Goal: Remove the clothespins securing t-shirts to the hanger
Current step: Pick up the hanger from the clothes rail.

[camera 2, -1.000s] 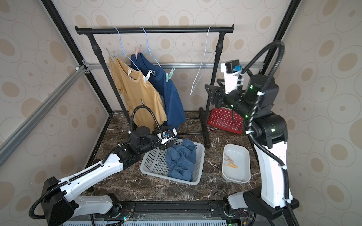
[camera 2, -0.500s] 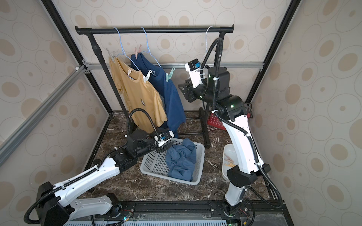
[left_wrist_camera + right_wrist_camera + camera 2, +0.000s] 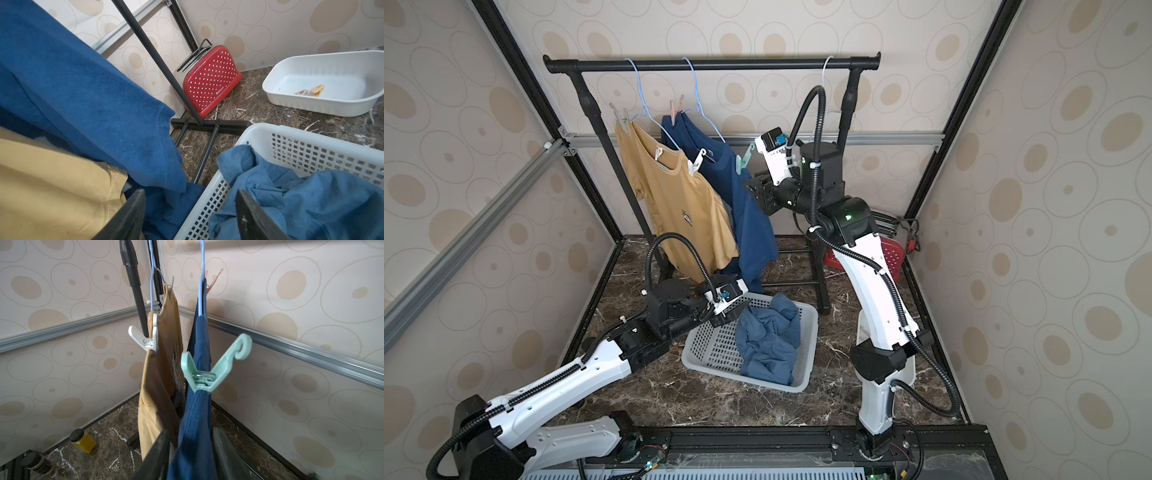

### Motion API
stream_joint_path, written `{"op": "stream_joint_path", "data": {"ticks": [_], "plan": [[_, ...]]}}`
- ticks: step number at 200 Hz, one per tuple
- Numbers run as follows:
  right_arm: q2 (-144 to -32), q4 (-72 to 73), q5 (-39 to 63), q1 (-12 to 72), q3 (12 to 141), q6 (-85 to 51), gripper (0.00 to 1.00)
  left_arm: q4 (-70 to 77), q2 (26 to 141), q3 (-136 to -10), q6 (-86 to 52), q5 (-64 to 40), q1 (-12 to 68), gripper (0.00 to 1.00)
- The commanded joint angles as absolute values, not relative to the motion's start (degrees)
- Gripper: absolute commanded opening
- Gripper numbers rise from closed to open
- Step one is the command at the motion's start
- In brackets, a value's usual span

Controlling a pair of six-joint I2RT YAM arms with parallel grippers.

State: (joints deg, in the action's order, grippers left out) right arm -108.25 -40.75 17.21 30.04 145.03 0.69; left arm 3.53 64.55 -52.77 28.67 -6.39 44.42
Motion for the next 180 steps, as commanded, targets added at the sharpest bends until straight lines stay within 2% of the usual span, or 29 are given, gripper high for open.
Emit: {"op": "stream_joint_path", "data": {"ticks": [1,68,180], "plan": [[-109.31,-39.05,18.42,30.33,146.67,-0.68,0.32,2.29,62.95,-52.47,27.99,-5.72,44.60,0.69],[-108.51,-37.85,15.84,30.48,147.08,-1.50,0.00,1.85,62.22,-52.21,28.04,-5.27,44.63,0.70],[-96.73,-33.46,9.27,30.51,139.78,0.47,0.00,2.29,63.28,-52.99,27.69,-5.64,44.64,0.70]]}}
